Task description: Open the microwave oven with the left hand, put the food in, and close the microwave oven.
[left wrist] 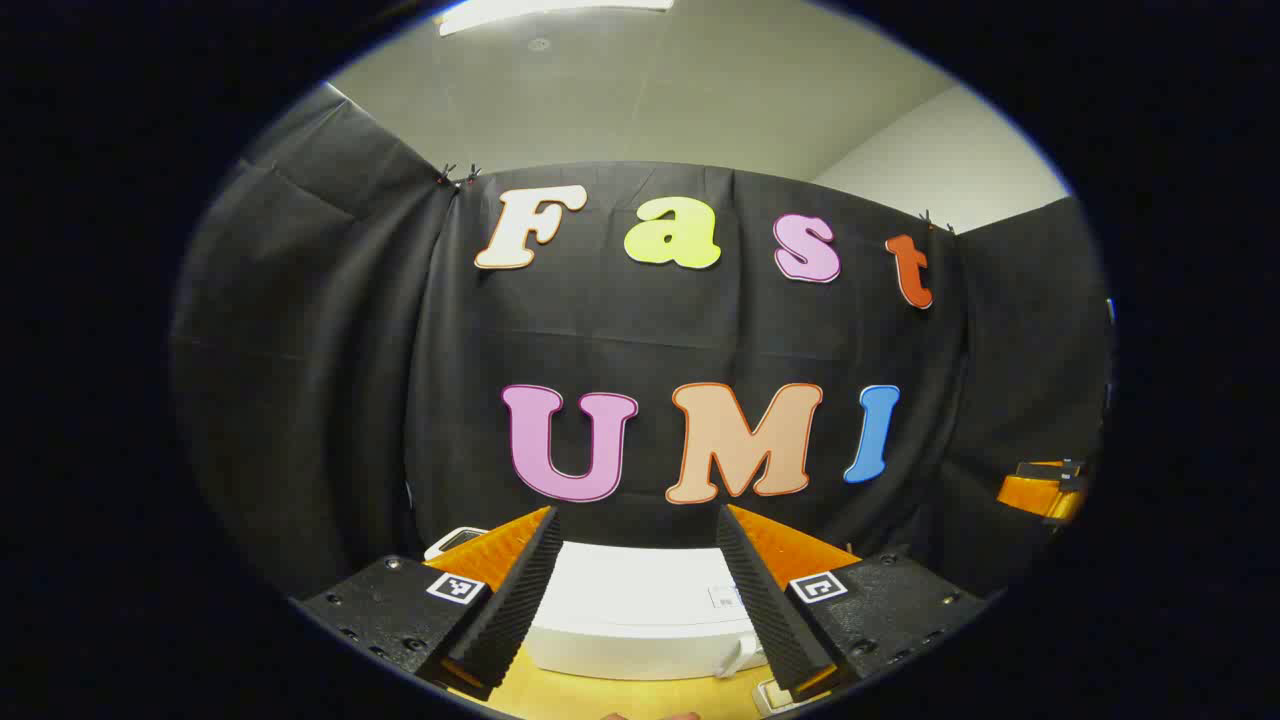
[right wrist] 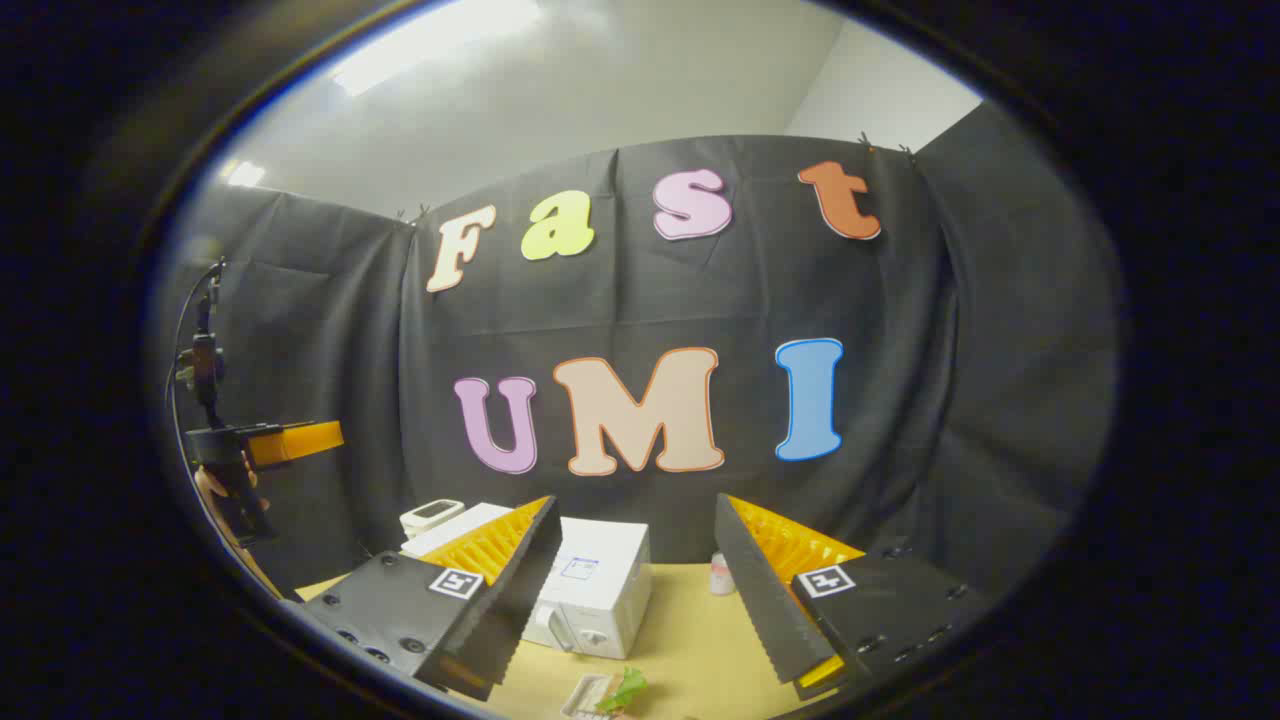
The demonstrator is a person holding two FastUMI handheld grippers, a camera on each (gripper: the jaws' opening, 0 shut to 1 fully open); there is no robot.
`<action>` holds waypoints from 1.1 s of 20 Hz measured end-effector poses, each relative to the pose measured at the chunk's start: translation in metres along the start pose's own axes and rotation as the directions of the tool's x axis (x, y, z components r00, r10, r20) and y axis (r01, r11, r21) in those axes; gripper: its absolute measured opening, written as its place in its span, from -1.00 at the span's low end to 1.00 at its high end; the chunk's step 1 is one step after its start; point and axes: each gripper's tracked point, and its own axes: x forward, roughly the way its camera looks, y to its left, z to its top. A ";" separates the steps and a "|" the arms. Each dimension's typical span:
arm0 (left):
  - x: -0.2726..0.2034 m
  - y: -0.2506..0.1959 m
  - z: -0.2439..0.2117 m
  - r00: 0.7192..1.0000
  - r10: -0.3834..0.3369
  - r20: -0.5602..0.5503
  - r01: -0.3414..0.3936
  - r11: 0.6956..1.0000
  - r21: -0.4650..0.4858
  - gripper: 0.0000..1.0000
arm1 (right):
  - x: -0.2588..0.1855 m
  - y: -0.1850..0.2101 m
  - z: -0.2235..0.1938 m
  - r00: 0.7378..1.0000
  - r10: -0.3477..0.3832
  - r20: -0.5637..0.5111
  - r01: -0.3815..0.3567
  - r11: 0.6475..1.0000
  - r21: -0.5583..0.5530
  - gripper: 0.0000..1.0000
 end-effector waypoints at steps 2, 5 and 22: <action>0.000 -0.001 0.001 1.000 0.000 0.004 0.000 1.000 0.005 0.84 | 0.009 0.001 0.000 1.000 0.009 -0.003 -0.009 1.000 0.015 0.93; 0.001 -0.004 -0.002 1.000 -0.006 -0.011 0.006 1.000 0.018 0.84 | 0.022 0.006 0.003 1.000 0.027 -0.008 -0.027 0.999 0.028 0.93; -0.003 0.007 -0.012 1.000 -0.006 0.023 0.006 1.000 0.017 0.91 | 0.031 0.007 -0.009 0.999 0.036 0.005 -0.036 0.999 0.021 0.89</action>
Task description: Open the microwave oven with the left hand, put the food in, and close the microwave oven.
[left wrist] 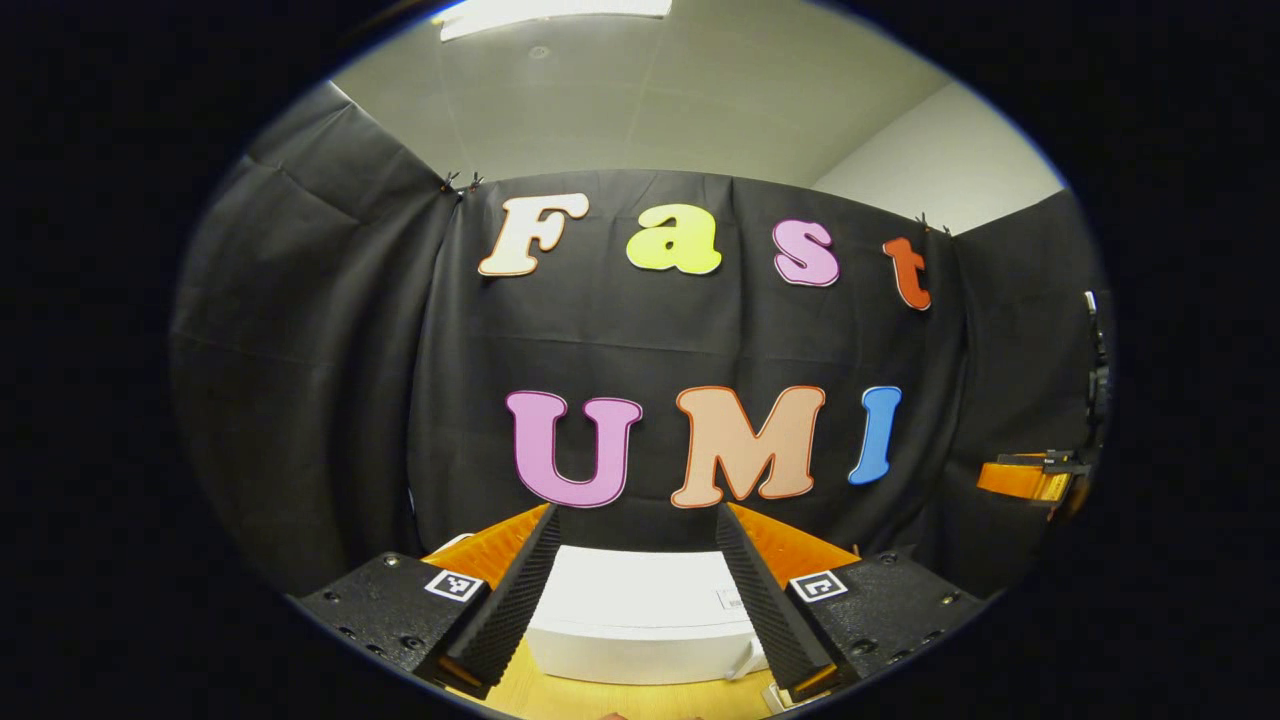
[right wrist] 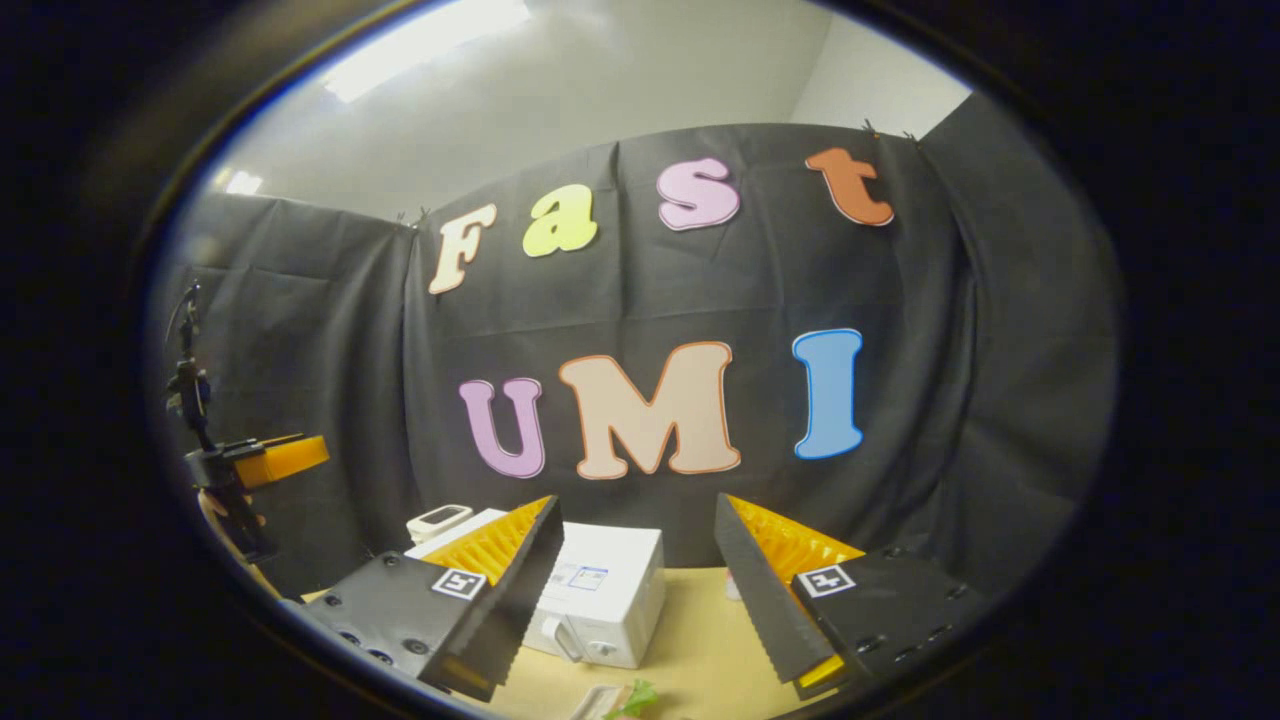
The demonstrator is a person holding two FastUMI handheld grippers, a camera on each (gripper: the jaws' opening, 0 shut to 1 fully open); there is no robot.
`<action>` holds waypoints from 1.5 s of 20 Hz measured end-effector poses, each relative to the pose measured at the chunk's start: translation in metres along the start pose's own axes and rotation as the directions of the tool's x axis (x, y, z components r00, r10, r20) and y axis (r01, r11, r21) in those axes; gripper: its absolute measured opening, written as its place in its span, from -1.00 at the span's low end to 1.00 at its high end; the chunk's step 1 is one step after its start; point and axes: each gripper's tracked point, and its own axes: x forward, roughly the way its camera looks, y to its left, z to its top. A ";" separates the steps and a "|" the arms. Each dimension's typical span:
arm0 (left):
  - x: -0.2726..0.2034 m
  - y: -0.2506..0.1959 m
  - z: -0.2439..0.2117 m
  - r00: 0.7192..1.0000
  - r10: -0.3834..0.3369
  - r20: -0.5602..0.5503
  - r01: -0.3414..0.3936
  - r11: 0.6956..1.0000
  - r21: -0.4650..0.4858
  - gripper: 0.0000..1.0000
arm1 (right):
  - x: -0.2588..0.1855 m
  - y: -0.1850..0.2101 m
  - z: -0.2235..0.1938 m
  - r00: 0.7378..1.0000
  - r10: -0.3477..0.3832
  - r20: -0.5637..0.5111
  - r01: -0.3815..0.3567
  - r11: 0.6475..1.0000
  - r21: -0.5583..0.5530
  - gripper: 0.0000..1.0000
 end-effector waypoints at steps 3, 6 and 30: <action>-0.004 -0.007 -0.025 0.999 -0.043 -0.011 0.043 0.999 -0.004 0.92 | -0.002 -0.005 0.000 1.000 -0.014 0.017 0.014 1.000 -0.004 0.89; -0.015 -0.018 -0.073 0.991 -0.118 -0.063 0.118 0.993 -0.007 0.92 | -0.004 -0.008 -0.005 1.000 -0.014 0.015 0.014 1.000 -0.001 0.89; 0.006 -0.131 -0.408 0.892 -0.289 -0.349 0.284 0.957 -0.065 0.67 | 0.001 0.008 -0.018 0.998 0.001 0.065 0.003 0.997 -0.071 0.93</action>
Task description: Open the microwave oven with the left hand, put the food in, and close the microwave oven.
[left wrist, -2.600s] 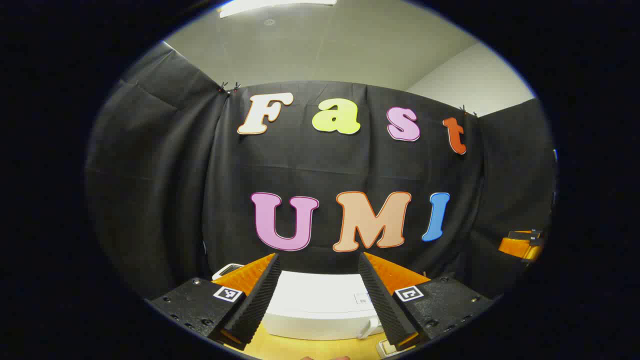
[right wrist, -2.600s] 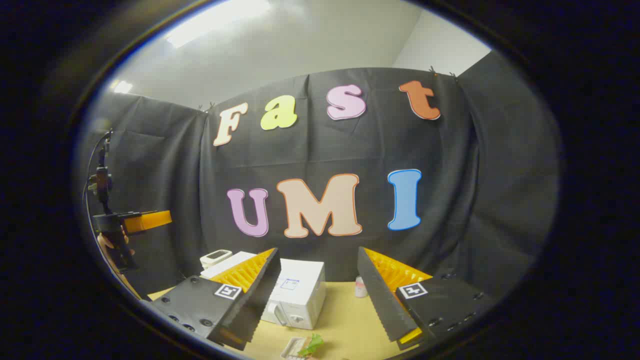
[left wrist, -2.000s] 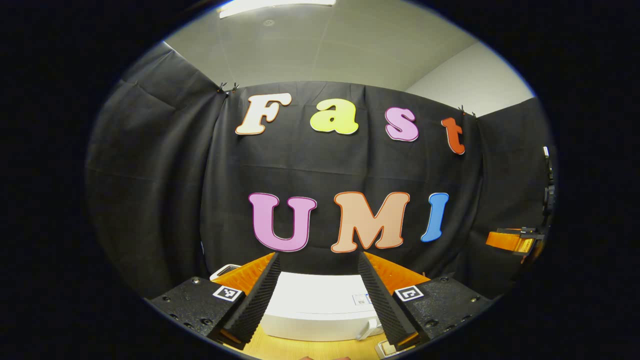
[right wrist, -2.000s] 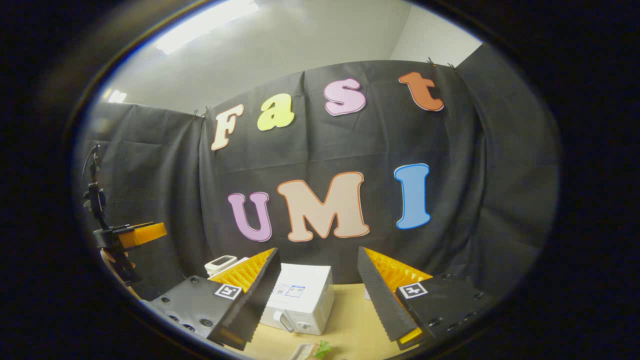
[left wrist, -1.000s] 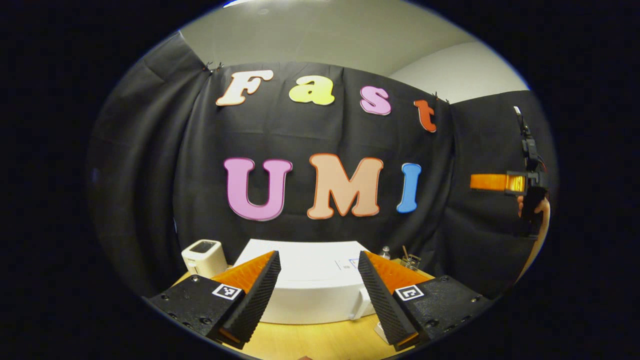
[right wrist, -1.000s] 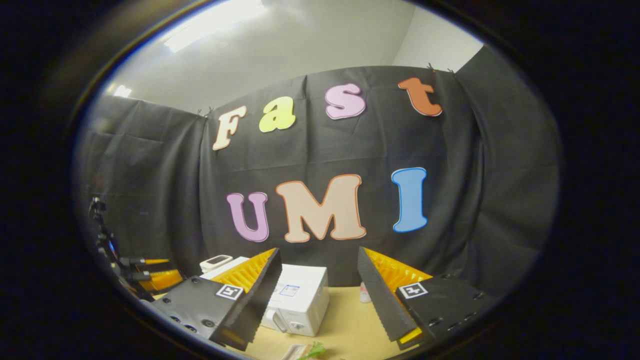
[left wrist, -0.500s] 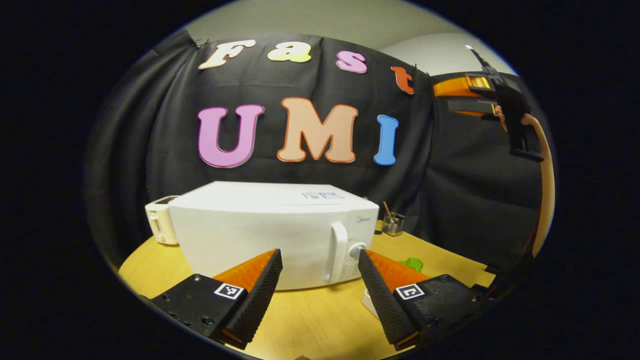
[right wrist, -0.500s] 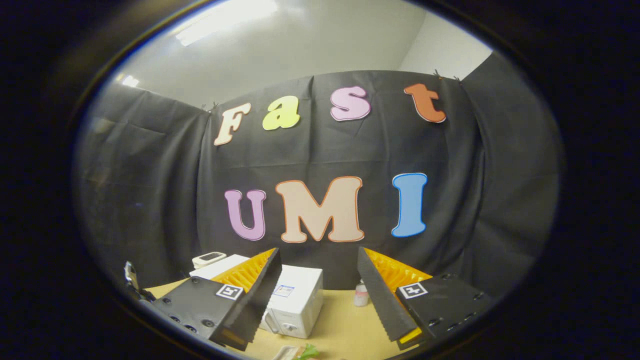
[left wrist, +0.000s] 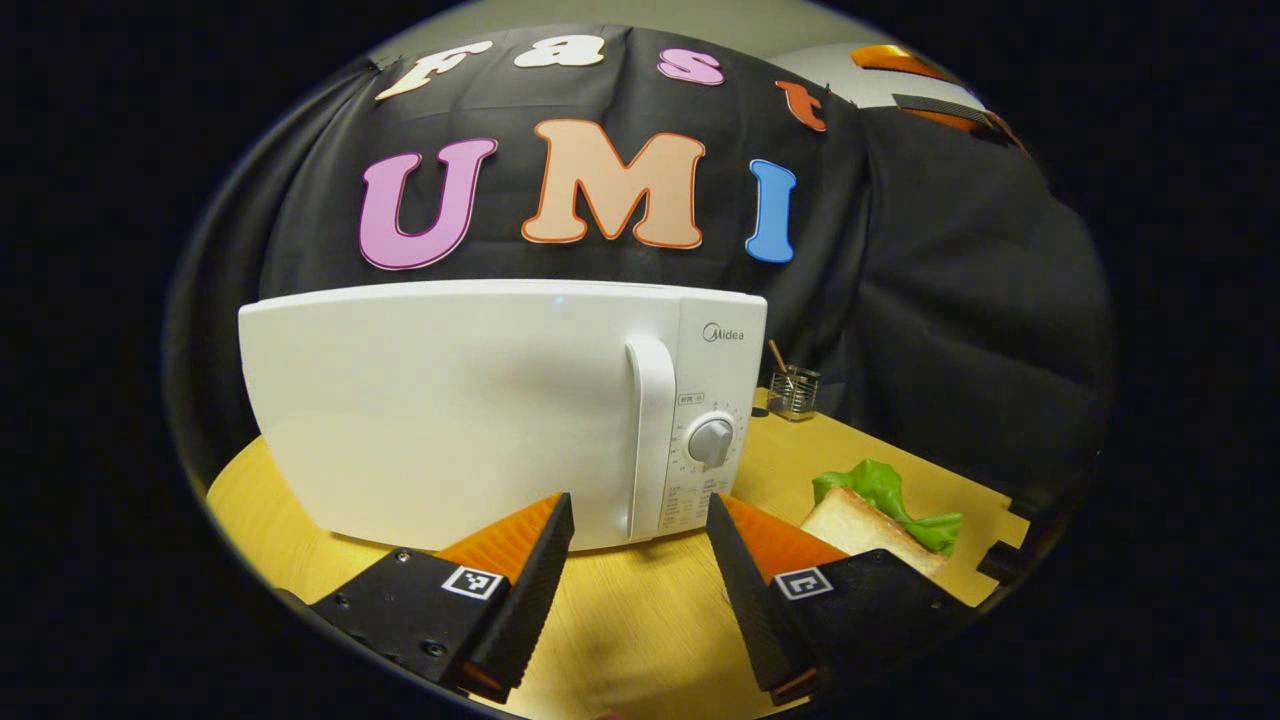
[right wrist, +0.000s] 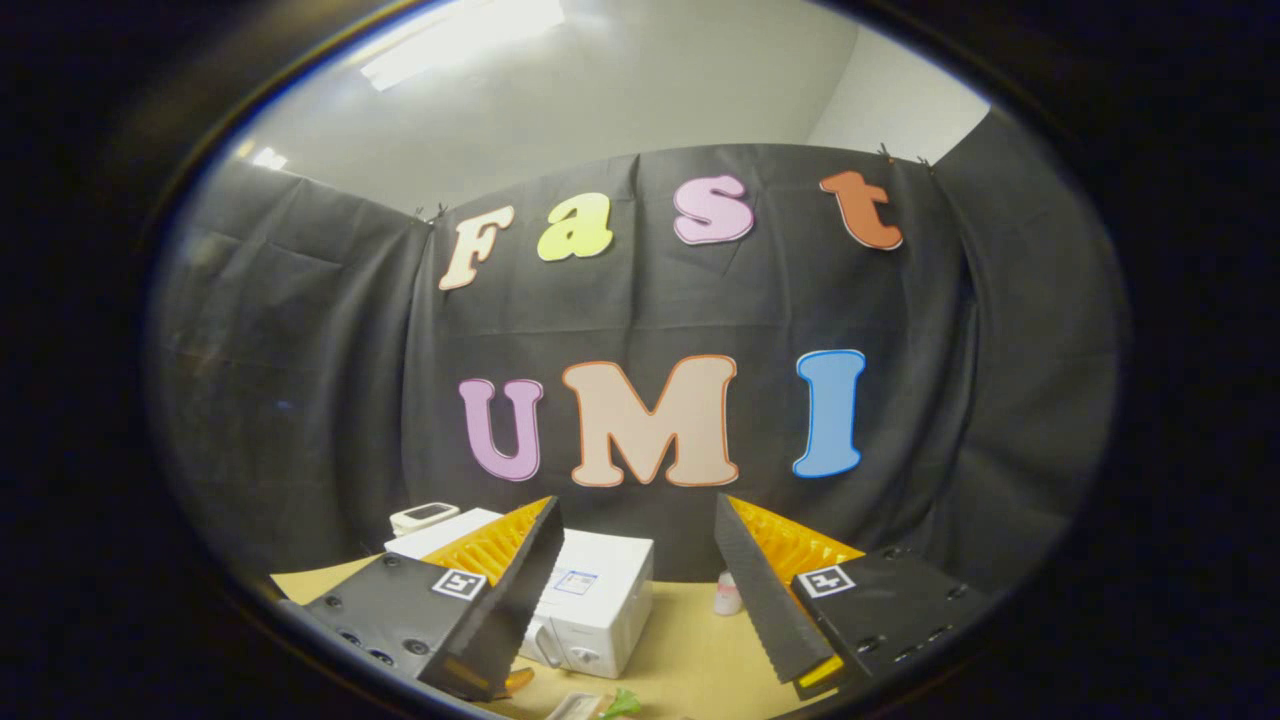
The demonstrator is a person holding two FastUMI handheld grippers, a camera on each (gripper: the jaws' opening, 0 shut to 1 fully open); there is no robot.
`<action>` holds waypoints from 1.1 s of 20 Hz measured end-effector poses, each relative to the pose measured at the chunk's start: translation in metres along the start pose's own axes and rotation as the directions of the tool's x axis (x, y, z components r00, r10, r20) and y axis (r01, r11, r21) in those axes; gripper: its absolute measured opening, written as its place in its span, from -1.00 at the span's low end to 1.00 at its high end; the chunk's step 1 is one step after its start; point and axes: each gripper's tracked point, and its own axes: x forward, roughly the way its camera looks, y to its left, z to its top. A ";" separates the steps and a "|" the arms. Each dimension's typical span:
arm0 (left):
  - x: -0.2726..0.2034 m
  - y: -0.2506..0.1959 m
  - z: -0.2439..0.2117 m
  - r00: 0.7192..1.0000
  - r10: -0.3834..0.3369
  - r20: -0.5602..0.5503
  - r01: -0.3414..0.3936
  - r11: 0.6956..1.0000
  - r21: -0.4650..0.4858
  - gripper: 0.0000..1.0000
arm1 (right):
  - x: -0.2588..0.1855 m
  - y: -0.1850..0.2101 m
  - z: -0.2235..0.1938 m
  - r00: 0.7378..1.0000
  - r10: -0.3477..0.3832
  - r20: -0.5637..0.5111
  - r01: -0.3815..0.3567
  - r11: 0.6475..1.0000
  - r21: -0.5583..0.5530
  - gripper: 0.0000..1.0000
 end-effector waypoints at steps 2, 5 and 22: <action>0.011 -0.001 -0.003 1.000 -0.010 0.003 0.010 0.999 -0.039 0.60 | 0.000 0.001 0.000 1.000 0.003 -0.002 -0.003 1.000 0.004 0.89; 0.025 0.002 -0.008 1.000 0.006 0.002 -0.006 0.998 -0.061 0.48 | -0.003 0.000 0.001 1.000 -0.001 0.002 0.001 1.000 -0.007 0.93; 0.059 0.001 -0.009 0.999 0.030 -0.019 -0.031 0.999 -0.021 -0.07 | 0.004 -0.005 -0.019 1.000 0.000 -0.019 -0.001 1.000 -0.025 0.89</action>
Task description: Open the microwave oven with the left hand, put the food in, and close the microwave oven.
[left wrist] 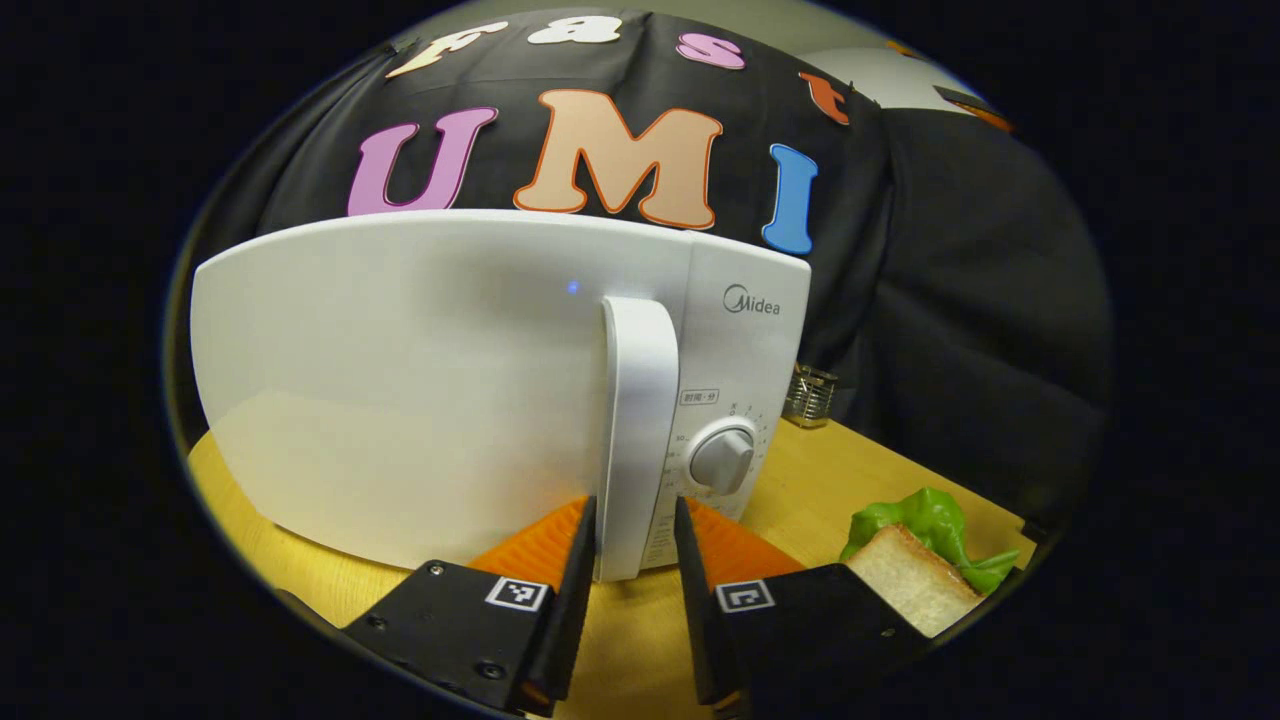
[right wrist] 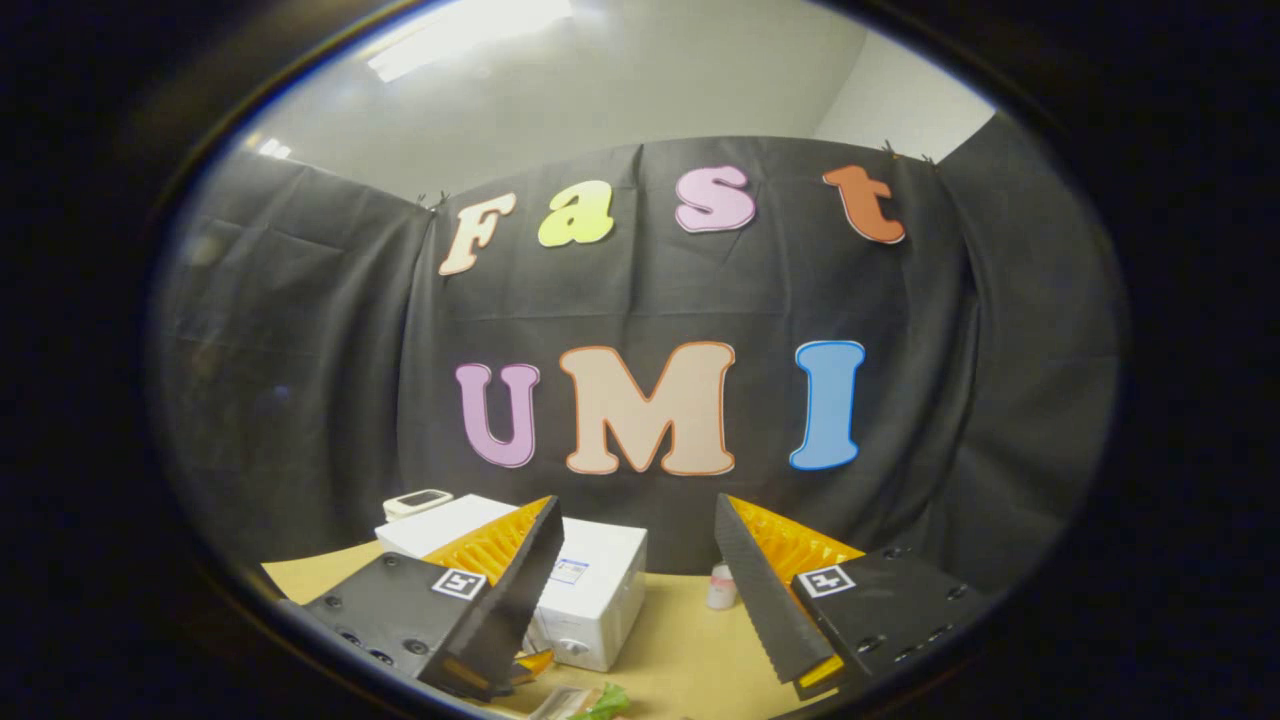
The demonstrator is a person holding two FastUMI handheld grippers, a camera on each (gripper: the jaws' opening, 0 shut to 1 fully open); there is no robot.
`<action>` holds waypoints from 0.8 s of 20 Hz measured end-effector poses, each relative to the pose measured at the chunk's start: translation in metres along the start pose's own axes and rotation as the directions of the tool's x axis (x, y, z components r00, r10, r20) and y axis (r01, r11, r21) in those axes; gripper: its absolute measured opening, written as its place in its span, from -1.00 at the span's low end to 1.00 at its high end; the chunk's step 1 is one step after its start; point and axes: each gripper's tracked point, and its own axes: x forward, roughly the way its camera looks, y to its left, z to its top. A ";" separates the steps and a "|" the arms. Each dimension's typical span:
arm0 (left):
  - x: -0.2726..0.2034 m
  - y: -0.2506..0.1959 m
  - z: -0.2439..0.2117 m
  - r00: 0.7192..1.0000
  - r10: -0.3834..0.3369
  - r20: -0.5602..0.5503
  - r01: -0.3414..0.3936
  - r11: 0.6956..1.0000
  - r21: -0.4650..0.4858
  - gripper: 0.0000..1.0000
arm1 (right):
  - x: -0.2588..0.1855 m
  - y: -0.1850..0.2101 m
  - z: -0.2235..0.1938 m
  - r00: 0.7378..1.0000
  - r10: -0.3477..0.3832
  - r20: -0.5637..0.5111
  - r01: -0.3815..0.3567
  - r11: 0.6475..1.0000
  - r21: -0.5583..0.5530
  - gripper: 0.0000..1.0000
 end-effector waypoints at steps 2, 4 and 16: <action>-0.001 0.000 0.000 1.000 -0.009 0.005 0.009 1.000 0.003 -0.39 | 0.002 0.000 -0.003 1.000 0.003 0.001 -0.003 1.000 0.000 0.89; 0.000 0.000 0.000 1.000 -0.023 0.014 0.023 0.999 0.025 -0.47 | 0.004 0.003 -0.007 1.000 0.015 -0.006 -0.015 1.000 0.007 0.92; -0.004 0.000 0.000 0.999 -0.012 0.030 0.012 1.000 0.014 -0.69 | -0.002 0.006 -0.016 1.000 -0.002 -0.022 0.002 1.000 0.005 0.89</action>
